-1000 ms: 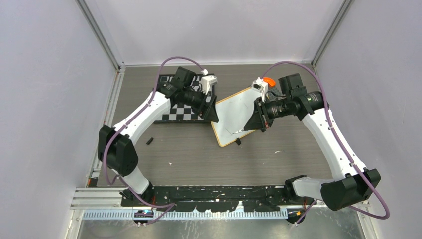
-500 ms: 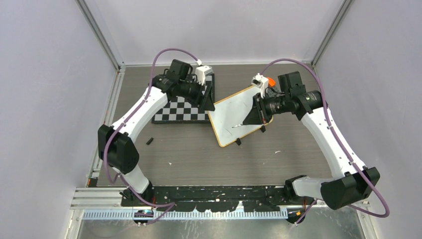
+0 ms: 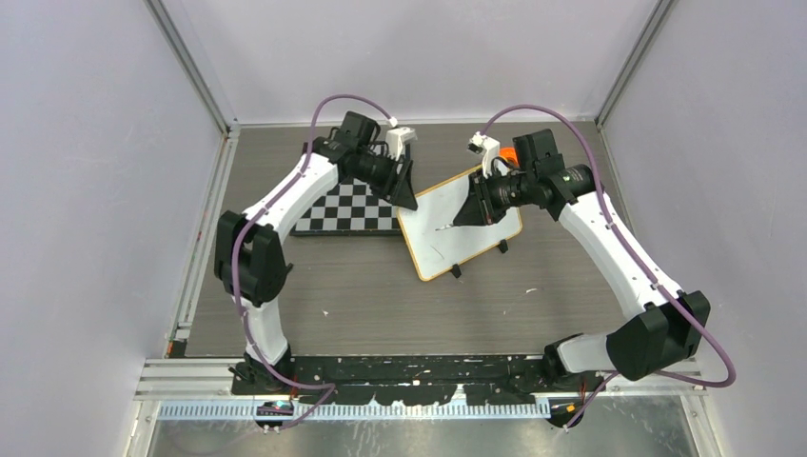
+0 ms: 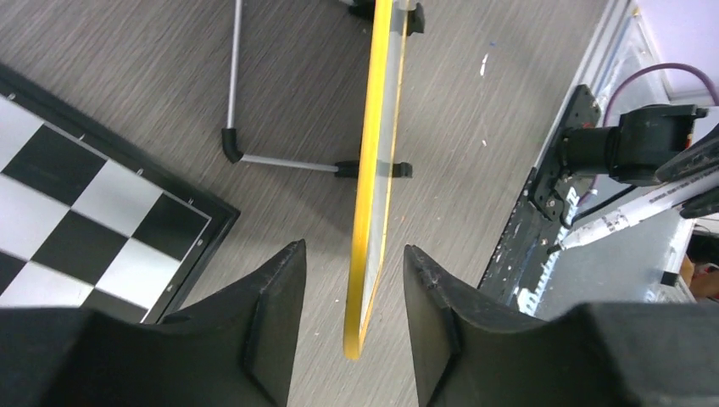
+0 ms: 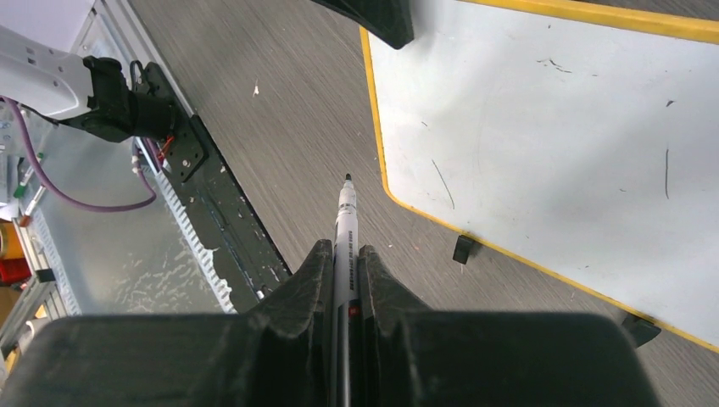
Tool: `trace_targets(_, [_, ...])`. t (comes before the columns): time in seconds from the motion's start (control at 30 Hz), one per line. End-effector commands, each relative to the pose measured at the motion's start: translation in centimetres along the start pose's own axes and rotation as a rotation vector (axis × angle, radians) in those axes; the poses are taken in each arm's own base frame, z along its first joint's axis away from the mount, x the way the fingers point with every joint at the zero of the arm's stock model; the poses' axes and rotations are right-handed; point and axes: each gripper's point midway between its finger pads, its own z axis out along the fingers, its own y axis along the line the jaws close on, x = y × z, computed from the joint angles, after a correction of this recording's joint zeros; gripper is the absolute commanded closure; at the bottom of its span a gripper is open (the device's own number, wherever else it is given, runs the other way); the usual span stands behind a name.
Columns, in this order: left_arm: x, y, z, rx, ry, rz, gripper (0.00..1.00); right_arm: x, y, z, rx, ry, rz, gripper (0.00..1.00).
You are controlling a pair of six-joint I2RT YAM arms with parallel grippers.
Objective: Write a sentence on the whiteboard
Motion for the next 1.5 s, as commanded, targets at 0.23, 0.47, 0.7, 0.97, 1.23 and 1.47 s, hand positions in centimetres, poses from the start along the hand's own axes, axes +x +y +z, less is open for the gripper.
trace_targets(0.23, [-1.0, -3.4, 1.8, 0.241, 0.023, 0.014, 0.88, 0.3, 1.0, -1.6, 0.012, -0.010, -0.057, 1.00])
trace_targets(0.47, [1.8, -4.8, 2.3, 0.282, 0.111, 0.032, 1.00, 2.1, 2.0, -2.0, -0.015, 0.014, -0.018, 1.00])
trace_targets(0.7, [4.3, -6.5, 2.9, 0.327, 0.199, 0.024, 1.00, 4.1, 2.3, -2.5, -0.005, 0.041, -0.009, 1.00])
trace_targets(0.97, [4.7, -6.9, 3.8, 0.287, 0.216, -0.014, 0.97, 4.2, 1.5, -2.8, 0.059, 0.015, -0.021, 1.00])
trace_targets(1.23, [1.0, -6.6, -0.2, 0.216, 0.094, 0.000, 0.61, 0.6, 0.7, -1.7, 0.085, -0.093, -0.006, 1.00])
trace_targets(1.47, [1.4, -6.1, -1.7, 0.202, 0.044, 0.008, 0.61, -1.5, 1.1, 0.1, 0.124, -0.115, -0.029, 1.00])
